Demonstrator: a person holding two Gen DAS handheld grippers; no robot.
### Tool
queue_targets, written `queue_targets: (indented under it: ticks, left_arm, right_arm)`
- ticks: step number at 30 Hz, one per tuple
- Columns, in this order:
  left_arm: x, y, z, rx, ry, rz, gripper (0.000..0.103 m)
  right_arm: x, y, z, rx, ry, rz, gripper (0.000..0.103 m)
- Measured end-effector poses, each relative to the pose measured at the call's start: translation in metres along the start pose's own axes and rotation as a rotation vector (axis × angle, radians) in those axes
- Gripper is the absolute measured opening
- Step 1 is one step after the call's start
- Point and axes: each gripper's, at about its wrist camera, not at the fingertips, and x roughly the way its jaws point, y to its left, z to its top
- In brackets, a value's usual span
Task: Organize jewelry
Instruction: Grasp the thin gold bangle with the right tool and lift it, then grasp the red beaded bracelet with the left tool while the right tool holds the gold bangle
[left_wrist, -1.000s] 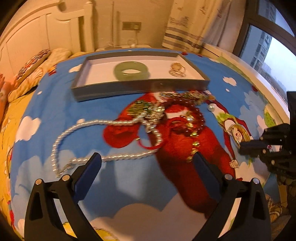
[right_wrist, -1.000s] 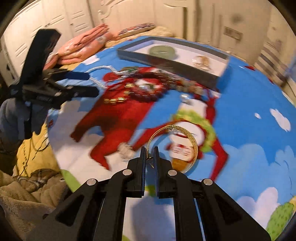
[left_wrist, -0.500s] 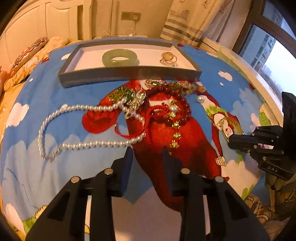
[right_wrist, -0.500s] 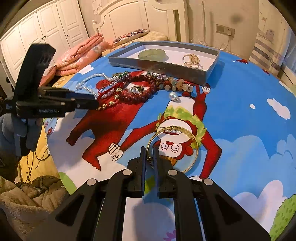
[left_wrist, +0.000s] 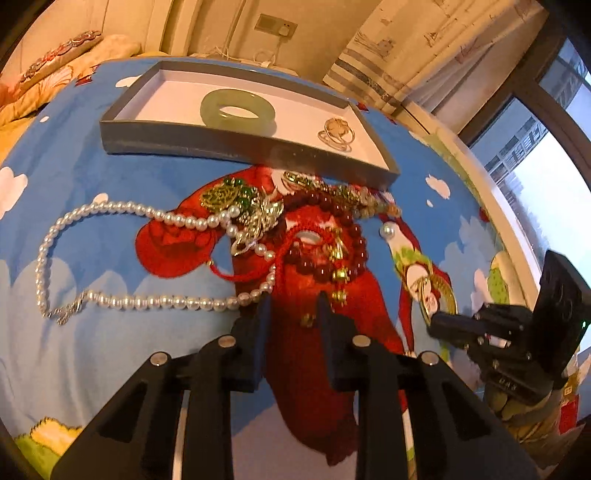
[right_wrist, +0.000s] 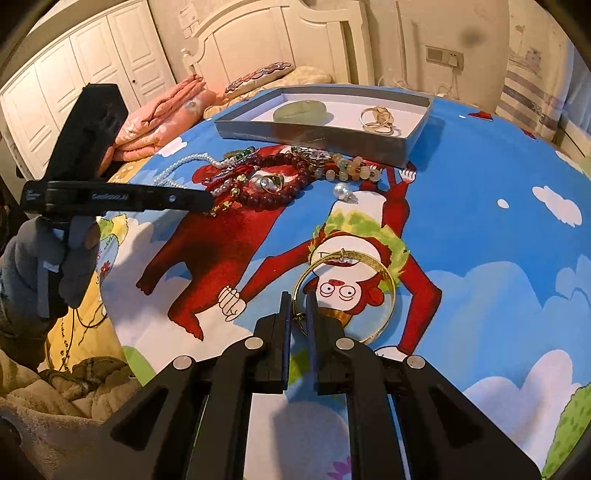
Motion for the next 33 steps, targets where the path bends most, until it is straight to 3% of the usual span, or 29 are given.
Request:
queue_targets:
  ticks: [8, 12, 17, 20, 26, 30, 32, 33]
  left_arm:
    - [0.004, 0.001, 0.003, 0.0, -0.024, -0.021, 0.027]
    - [0.005, -0.009, 0.002, 0.077, -0.021, 0.023, 0.017]
    - [0.006, -0.008, 0.0, 0.079, -0.045, 0.025, 0.005]
    - [-0.002, -0.011, -0.002, 0.092, -0.09, 0.024, 0.005]
    - [-0.015, -0.024, -0.004, 0.165, -0.134, 0.07, 0.005]
    - [-0.019, -0.023, -0.005, 0.168, -0.143, 0.075, 0.005]
    - [-0.021, -0.021, -0.006, 0.165, -0.146, 0.074, 0.005]
    - [-0.022, -0.021, -0.006, 0.164, -0.15, 0.074, 0.005]
  right_arm:
    - [-0.008, -0.003, 0.004, 0.006, -0.029, 0.004, 0.014]
    - [-0.006, -0.004, 0.005, 0.01, -0.022, -0.003, 0.014]
    - [-0.007, -0.003, 0.007, 0.008, -0.022, -0.006, 0.017]
    - [-0.008, -0.001, 0.009, 0.003, -0.027, -0.011, 0.031]
    - [0.007, 0.009, 0.01, -0.037, 0.024, -0.045, 0.032]
    - [0.008, 0.02, 0.008, -0.097, 0.032, -0.106, 0.029]
    - [0.008, 0.022, 0.006, -0.124, 0.028, -0.155, 0.012]
    - [0.007, 0.021, 0.006, -0.118, 0.025, -0.154, 0.008]
